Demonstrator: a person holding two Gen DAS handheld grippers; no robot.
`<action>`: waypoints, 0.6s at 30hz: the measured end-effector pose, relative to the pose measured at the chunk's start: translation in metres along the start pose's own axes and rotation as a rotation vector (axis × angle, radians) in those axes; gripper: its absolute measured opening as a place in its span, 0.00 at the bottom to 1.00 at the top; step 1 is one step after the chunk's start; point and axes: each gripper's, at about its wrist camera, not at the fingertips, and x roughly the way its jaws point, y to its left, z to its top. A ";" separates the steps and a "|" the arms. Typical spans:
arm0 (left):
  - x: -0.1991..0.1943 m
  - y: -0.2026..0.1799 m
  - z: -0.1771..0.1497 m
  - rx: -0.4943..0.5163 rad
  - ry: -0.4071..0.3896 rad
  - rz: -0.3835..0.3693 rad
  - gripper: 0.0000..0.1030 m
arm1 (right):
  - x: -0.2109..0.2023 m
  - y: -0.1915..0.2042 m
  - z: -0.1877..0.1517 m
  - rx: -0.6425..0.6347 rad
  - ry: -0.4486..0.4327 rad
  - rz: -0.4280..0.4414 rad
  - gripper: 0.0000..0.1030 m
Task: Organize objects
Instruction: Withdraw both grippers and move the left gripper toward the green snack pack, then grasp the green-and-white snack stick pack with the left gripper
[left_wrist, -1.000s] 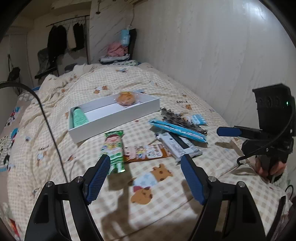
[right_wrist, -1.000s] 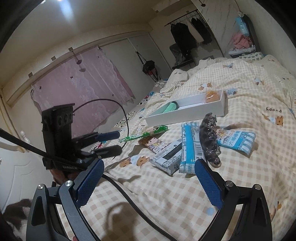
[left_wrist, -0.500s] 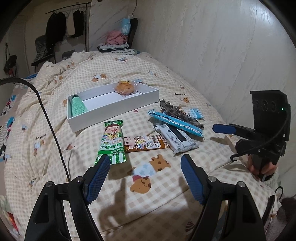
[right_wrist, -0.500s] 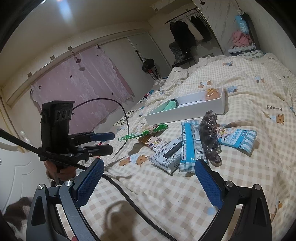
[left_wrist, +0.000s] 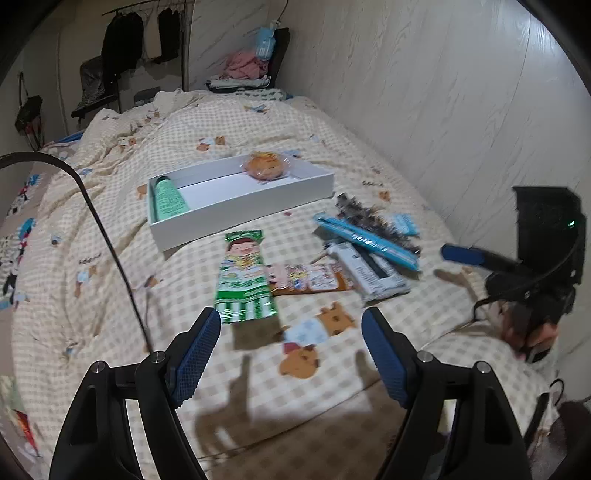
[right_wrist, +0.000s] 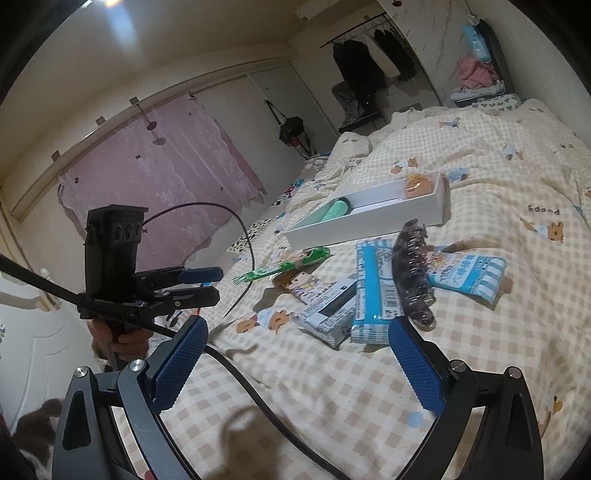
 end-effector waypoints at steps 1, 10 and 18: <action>-0.001 0.003 0.000 0.000 -0.005 0.013 0.80 | -0.001 0.001 0.001 -0.006 0.001 -0.006 0.96; 0.020 0.019 0.017 -0.133 0.053 -0.054 0.80 | -0.005 0.012 0.010 -0.071 -0.011 -0.056 0.96; 0.080 0.005 0.058 0.129 0.060 0.164 0.80 | 0.002 0.002 0.009 -0.046 0.015 -0.048 0.96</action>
